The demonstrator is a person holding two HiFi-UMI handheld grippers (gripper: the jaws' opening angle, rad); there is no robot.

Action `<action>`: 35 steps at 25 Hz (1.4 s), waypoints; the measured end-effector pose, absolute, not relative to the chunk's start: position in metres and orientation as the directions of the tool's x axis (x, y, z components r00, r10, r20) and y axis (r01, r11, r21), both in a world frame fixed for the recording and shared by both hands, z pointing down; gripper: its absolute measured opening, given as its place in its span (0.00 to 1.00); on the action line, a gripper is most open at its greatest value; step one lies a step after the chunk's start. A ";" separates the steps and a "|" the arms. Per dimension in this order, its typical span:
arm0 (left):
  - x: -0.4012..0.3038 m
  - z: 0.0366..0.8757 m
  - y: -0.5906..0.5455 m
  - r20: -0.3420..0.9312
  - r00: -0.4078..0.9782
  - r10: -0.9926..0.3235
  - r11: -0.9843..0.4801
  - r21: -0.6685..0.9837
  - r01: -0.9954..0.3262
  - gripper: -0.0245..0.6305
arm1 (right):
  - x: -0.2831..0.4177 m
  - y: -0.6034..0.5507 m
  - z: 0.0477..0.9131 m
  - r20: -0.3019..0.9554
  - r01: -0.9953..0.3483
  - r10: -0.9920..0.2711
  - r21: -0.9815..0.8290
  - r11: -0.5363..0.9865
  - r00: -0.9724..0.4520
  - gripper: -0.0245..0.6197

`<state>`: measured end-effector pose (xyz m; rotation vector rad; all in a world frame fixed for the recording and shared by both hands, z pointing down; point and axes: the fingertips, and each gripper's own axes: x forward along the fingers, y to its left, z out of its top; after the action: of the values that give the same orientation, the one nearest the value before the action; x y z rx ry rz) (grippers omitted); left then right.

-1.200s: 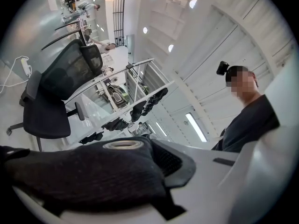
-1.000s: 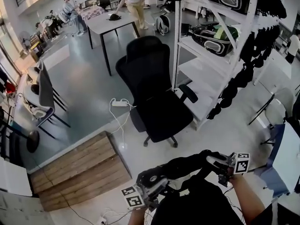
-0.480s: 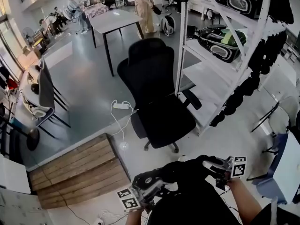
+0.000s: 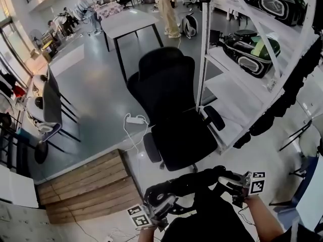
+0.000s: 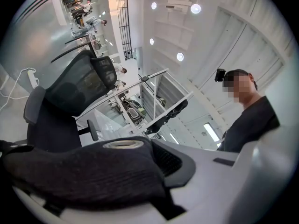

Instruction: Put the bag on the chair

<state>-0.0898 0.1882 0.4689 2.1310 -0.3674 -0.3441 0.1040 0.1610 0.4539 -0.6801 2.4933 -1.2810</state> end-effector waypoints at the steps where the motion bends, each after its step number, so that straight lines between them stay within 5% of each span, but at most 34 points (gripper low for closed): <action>1: -0.086 0.470 0.178 -0.101 0.915 -0.391 -0.532 0.836 -0.135 0.07 | 0.108 0.151 0.455 -0.018 -0.283 -0.511 -0.816 0.504 -0.859 0.07; 35: -0.009 0.544 -0.072 0.061 0.826 -0.561 -0.386 0.863 -0.326 0.07 | 0.184 -0.125 0.523 0.011 -0.174 -0.338 -0.872 0.457 -0.941 0.07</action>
<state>-0.0087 -0.0721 0.5437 2.0056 -0.6556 -0.2951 0.1842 -0.1248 0.5227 -0.4508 2.5381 -1.4892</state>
